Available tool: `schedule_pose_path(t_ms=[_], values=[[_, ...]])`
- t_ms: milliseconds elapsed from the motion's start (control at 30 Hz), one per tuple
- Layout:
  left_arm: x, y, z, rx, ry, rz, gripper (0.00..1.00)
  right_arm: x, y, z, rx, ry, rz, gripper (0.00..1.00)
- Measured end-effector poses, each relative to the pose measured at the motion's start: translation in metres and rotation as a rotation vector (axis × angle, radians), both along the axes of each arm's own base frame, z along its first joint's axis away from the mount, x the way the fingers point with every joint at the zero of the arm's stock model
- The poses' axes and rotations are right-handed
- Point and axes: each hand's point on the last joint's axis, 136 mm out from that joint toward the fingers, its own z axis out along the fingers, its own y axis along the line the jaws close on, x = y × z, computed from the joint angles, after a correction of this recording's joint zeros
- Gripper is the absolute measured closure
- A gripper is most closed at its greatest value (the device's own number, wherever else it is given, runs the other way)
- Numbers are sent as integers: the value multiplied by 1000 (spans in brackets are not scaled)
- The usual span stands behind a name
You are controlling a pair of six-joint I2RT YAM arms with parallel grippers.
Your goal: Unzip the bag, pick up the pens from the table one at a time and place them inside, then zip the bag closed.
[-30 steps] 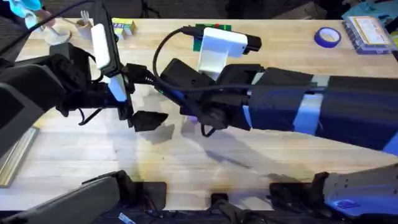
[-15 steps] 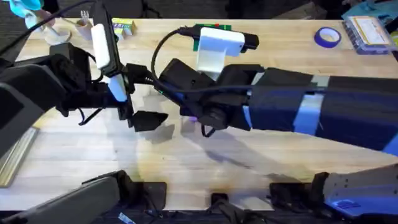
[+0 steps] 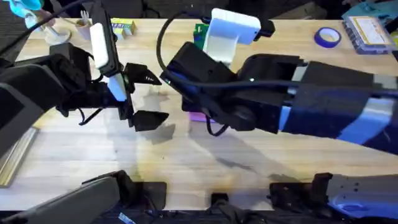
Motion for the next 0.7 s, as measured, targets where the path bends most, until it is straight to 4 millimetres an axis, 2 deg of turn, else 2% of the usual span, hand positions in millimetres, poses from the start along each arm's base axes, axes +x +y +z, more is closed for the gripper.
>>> schedule_pose_path(t_ms=[300, 467, 700], values=[[-1, -5, 5, -36, -7, -12, 7, -2, 2, -1, 7, 13, 9, 970], [-4, -16, 5, -37, -4, -54, 7, -2, 2, -1, 7, 14, 9, 970], [-2, -36, -9, -99, 46, -129, 7, -2, 2, -1, 7, 14, 9, 970]])
